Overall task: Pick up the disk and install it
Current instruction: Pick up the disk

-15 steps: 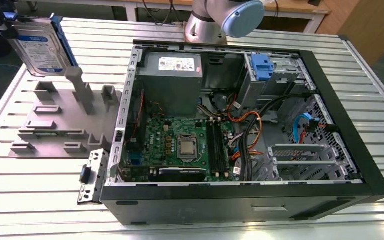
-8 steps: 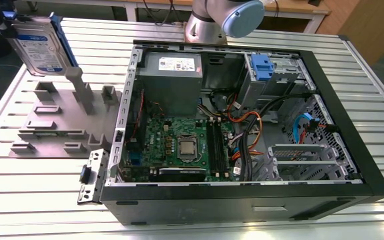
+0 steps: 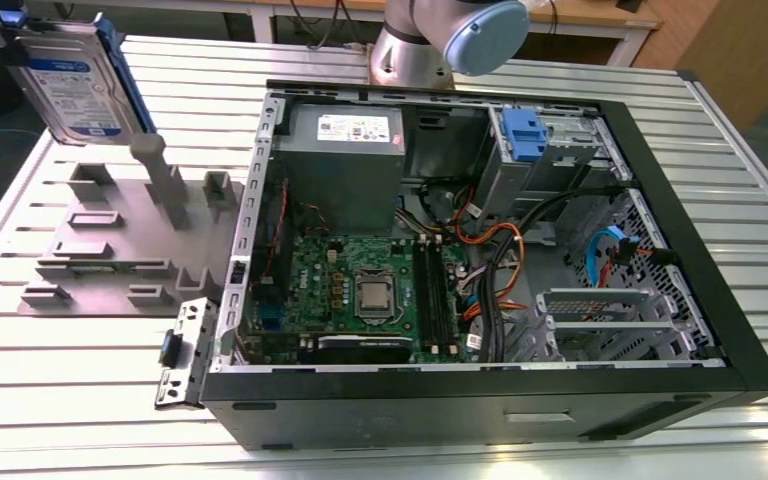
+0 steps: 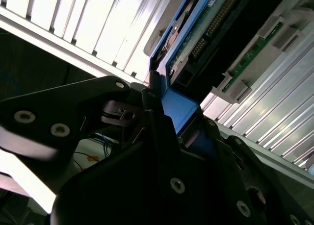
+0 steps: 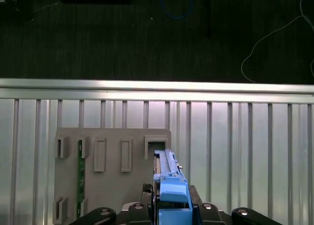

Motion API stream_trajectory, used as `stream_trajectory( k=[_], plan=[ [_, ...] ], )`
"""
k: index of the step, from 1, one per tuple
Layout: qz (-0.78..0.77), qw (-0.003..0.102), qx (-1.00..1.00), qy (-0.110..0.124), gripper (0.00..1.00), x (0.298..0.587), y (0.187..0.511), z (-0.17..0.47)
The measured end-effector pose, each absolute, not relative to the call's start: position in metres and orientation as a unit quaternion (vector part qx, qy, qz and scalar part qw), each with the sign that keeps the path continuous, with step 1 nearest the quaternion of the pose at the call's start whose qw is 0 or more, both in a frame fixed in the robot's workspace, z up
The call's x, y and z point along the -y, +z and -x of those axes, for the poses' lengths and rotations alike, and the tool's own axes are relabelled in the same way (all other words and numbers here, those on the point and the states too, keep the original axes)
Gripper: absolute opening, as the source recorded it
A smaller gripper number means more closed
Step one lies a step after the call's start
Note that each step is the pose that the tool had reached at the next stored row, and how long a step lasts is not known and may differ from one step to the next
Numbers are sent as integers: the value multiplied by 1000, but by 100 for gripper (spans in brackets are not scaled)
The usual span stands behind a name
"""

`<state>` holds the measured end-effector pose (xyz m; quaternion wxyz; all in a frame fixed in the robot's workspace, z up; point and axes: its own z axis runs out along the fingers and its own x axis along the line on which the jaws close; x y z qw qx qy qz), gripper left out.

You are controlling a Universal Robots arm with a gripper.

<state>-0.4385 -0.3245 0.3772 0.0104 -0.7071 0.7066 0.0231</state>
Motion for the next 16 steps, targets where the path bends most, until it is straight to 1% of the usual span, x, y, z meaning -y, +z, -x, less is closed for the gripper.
stream_trajectory(
  k=[16],
  plan=[
    [707, 10, -707, 23, 36, 324, 404, 439]
  ],
)
